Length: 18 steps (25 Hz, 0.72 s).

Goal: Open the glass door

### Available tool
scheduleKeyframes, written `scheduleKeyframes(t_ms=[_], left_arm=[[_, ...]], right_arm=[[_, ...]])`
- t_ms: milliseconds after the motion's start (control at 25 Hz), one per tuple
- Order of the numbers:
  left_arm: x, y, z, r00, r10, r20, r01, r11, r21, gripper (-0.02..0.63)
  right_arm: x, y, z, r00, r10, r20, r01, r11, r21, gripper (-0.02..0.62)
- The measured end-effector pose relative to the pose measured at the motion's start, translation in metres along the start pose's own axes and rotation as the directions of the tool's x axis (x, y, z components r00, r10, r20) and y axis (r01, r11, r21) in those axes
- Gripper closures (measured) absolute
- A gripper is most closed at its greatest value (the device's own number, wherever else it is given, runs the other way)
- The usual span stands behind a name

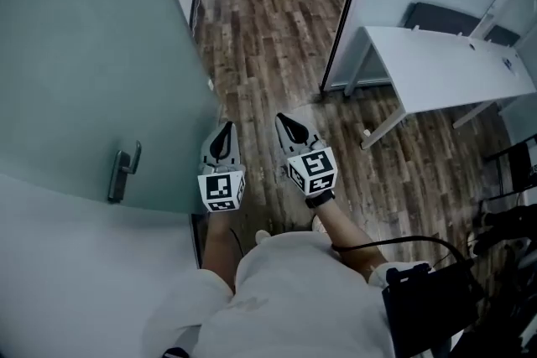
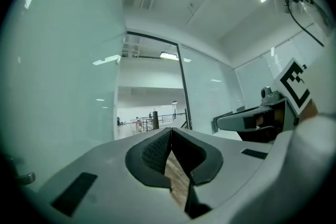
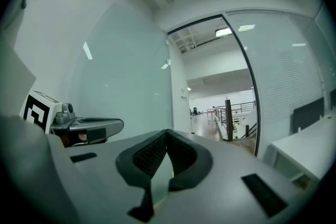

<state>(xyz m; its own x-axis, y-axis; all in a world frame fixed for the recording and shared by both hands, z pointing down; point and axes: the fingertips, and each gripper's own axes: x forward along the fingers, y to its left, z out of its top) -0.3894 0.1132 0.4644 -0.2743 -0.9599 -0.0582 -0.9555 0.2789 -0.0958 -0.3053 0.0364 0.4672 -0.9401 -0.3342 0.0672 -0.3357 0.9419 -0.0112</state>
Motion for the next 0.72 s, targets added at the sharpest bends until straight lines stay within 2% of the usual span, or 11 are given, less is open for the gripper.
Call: scheduleKeyframes(t_ms=[240, 440, 720], left_arm=[[0.044, -0.065, 0.019, 0.992, -0.117, 0.039, 0.116, 0.993, 0.023, 0.603], [0.064, -0.1, 0.028, 0.979, -0.195, 0.05, 0.193, 0.98, 0.04, 0.603], [0.074, -0.128, 0.048, 0.977, -0.206, 0.054, 0.204, 0.978, 0.033, 0.603]], right_arm=[[-0.037, -0.063, 0.021, 0.991, -0.121, 0.054, 0.123, 0.992, -0.027, 0.592], [-0.057, -0.089, 0.031, 0.979, -0.186, 0.082, 0.189, 0.981, -0.032, 0.592], [-0.079, -0.114, 0.06, 0.975, -0.194, 0.11, 0.202, 0.977, -0.066, 0.592]])
